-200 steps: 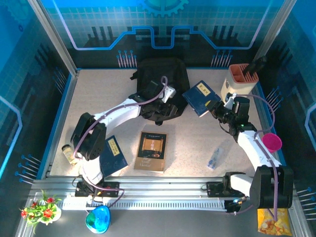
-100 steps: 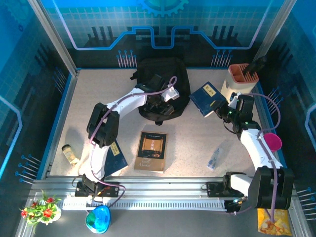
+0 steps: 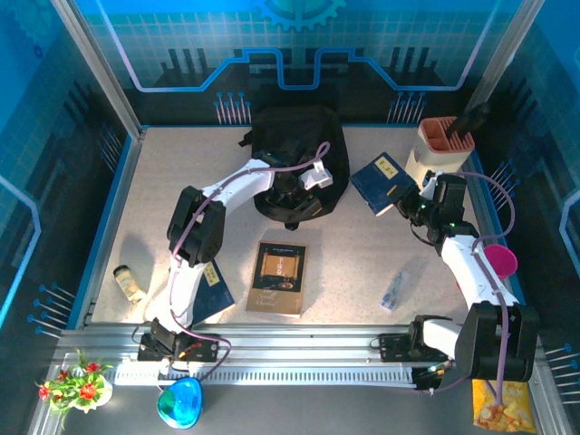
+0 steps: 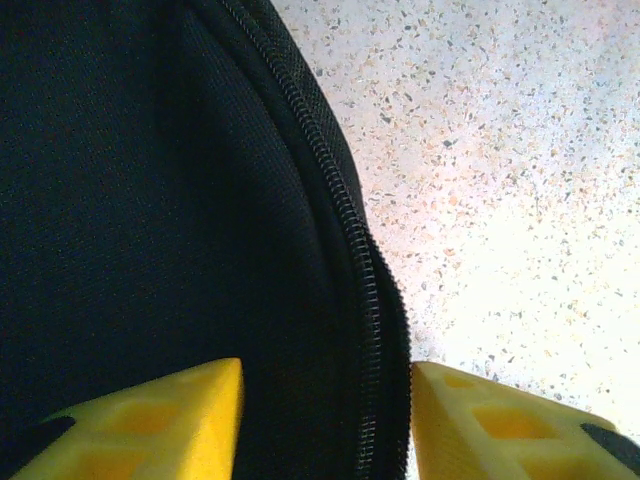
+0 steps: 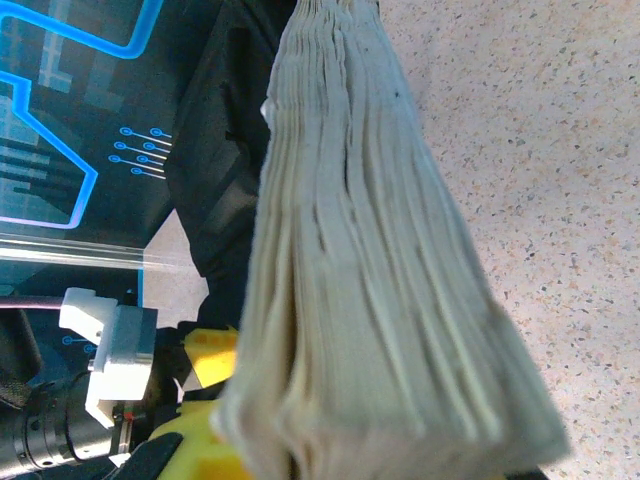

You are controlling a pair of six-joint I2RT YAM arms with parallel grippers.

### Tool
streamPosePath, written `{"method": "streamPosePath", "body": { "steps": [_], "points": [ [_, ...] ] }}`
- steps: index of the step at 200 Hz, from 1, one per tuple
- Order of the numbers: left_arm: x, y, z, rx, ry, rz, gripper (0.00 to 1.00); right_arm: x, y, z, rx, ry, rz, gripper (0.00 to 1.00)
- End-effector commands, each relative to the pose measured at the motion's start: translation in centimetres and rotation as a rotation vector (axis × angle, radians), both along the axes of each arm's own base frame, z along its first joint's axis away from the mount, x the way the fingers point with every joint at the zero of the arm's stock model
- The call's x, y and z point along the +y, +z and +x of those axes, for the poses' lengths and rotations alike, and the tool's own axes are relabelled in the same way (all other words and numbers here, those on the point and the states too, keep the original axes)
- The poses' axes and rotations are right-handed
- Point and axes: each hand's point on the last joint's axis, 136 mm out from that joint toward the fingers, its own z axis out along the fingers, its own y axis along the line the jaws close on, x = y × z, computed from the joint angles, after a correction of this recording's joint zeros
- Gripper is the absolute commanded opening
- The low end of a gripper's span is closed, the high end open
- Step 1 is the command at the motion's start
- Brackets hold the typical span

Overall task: Pack the student bag
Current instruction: Open the student bag at the top-center of the table.

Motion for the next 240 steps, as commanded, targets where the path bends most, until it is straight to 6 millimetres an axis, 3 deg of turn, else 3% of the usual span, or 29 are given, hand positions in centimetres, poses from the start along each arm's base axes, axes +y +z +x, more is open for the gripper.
{"method": "streamPosePath", "body": {
  "steps": [1,36,78,96,174,198,240],
  "points": [
    [-0.4,0.2,0.5,-0.004,-0.022,-0.019,0.36,-0.5,1.7,0.6,-0.049,-0.014,-0.002,0.07],
    [-0.4,0.1,0.6,-0.004,-0.026,-0.011,0.27,-0.5,1.7,0.5,-0.05,-0.014,0.002,0.08],
    [-1.1,1.2,1.1,0.002,-0.004,-0.058,0.43,-0.5,1.6,0.5,-0.05,-0.011,0.007,0.08],
    [-1.6,1.4,1.4,0.01,0.014,-0.075,0.45,-0.4,1.5,0.5,-0.048,-0.009,0.008,0.08],
    [-1.5,-0.6,1.5,0.021,0.009,-0.014,0.44,-0.4,1.4,0.5,-0.045,-0.005,0.007,0.08],
    [-0.7,-1.4,2.1,0.006,0.03,0.04,0.35,-0.4,1.4,0.5,-0.045,-0.007,0.006,0.08],
    [1.0,-2.4,1.0,0.025,-0.011,0.126,0.36,-0.4,1.4,0.4,-0.045,-0.007,0.006,0.08]
  ]
}}
